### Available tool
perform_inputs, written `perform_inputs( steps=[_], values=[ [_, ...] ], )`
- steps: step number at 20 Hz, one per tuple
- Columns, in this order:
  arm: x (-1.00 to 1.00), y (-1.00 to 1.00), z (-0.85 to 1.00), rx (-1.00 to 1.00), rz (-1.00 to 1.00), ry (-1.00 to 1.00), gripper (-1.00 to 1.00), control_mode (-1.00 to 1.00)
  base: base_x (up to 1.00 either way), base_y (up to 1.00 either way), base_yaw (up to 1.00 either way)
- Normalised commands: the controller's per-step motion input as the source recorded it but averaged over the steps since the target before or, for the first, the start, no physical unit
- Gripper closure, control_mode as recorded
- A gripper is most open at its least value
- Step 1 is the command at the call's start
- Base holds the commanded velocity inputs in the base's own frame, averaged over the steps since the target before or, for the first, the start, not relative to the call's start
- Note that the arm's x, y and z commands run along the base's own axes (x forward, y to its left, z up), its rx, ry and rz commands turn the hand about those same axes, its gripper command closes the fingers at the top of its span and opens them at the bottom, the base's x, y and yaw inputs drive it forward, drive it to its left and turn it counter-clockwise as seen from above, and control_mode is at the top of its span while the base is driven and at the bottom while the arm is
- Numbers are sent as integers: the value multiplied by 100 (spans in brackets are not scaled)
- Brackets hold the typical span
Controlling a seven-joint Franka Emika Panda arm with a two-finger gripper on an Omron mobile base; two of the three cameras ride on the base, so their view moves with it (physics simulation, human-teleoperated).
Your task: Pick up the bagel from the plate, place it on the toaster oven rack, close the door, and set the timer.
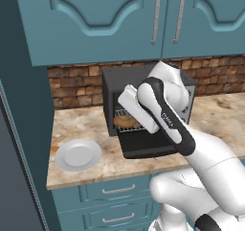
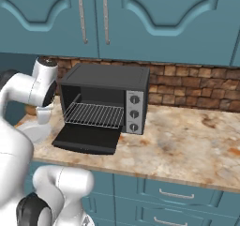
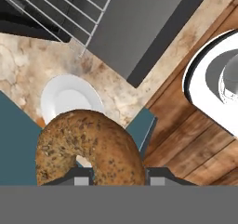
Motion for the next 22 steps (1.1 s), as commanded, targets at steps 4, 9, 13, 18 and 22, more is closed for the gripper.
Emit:
perform_inputs(
  steps=[4,9,13,18,22],
  values=[
    [10,-71,0,0,7,-19,100,-100,0,0,0],
    [27,-70,0,-4,8,-18,100,-100,0,0,0],
    [38,-62,-1,-11,10,-10,100,-100,0,0,0],
    [48,-38,-18,-13,17,-4,100,-100,0,0,0],
    [51,-15,-39,-12,19,-4,100,-100,0,0,0]
  ],
)
